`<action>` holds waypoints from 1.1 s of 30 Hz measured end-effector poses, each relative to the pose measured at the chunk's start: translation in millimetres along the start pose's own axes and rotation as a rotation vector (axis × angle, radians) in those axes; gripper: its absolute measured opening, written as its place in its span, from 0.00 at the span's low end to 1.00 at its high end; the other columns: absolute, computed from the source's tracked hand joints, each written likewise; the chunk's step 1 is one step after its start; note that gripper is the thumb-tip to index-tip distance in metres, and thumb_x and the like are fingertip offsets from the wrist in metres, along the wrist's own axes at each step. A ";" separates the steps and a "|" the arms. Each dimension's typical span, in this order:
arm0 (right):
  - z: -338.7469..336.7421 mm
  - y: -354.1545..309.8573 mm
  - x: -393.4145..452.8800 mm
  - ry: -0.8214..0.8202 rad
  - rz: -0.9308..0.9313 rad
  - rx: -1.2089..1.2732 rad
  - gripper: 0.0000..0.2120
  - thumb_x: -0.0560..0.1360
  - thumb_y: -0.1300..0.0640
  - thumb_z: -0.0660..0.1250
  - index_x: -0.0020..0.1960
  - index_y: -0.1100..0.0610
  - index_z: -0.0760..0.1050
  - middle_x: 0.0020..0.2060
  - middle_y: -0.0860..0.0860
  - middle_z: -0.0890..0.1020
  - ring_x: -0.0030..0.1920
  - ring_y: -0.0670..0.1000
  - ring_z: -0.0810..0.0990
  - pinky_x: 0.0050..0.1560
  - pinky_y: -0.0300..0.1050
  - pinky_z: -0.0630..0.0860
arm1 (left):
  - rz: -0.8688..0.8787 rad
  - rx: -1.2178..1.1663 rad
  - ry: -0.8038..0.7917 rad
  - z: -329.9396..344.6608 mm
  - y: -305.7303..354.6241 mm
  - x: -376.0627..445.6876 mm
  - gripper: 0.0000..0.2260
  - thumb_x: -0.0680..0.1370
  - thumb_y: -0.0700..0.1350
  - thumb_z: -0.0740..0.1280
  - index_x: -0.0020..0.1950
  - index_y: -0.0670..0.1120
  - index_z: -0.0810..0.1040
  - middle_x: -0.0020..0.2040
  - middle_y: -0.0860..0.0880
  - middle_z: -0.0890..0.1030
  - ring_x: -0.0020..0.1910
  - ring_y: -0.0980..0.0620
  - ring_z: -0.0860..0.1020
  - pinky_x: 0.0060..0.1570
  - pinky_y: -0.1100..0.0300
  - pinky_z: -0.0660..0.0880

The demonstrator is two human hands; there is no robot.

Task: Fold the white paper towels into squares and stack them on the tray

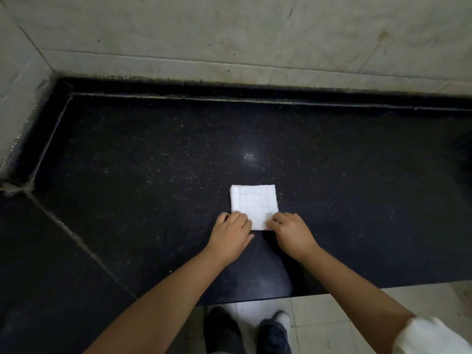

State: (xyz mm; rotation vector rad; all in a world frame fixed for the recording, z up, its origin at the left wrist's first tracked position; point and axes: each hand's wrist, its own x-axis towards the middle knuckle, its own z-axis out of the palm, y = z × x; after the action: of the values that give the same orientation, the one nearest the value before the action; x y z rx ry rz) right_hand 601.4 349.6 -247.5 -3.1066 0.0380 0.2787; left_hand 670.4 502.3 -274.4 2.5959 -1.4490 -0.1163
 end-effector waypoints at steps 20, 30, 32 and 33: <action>-90.7 225.1 -238.0 0.181 0.420 0.474 0.09 0.69 0.63 0.67 0.49 0.61 0.81 0.43 0.54 0.79 0.44 0.49 0.76 0.41 0.32 0.63 | 0.554 0.155 0.055 -65.9 263.3 129.1 0.05 0.69 0.47 0.56 0.39 0.47 0.67 0.29 0.50 0.77 0.27 0.50 0.76 0.25 0.66 0.71; -125.2 399.4 -420.3 0.269 0.685 0.150 0.11 0.75 0.59 0.60 0.52 0.58 0.79 0.52 0.55 0.79 0.56 0.55 0.75 0.55 0.46 0.71 | 0.691 0.186 -0.052 -100.6 515.7 248.0 0.13 0.81 0.48 0.55 0.57 0.42 0.73 0.57 0.45 0.75 0.57 0.46 0.72 0.52 0.54 0.69; -137.9 435.6 -440.4 0.277 0.729 0.100 0.11 0.75 0.59 0.60 0.51 0.58 0.79 0.51 0.55 0.79 0.56 0.56 0.74 0.54 0.48 0.72 | 0.735 0.254 -0.039 -105.8 554.1 278.5 0.14 0.81 0.48 0.54 0.59 0.42 0.72 0.59 0.45 0.73 0.58 0.46 0.71 0.52 0.55 0.69; -144.3 455.2 -448.1 0.284 0.747 0.086 0.11 0.75 0.59 0.60 0.50 0.58 0.79 0.51 0.55 0.79 0.55 0.56 0.75 0.54 0.49 0.73 | 0.747 0.285 -0.030 -109.8 573.0 293.7 0.14 0.81 0.48 0.54 0.60 0.42 0.71 0.59 0.45 0.73 0.59 0.46 0.71 0.52 0.55 0.69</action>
State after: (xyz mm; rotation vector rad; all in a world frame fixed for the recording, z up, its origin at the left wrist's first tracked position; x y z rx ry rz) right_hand 174.3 -99.0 -34.8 -2.8704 1.1756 -0.1608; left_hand 361.2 -30.9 -58.2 2.0447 -2.4762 0.1580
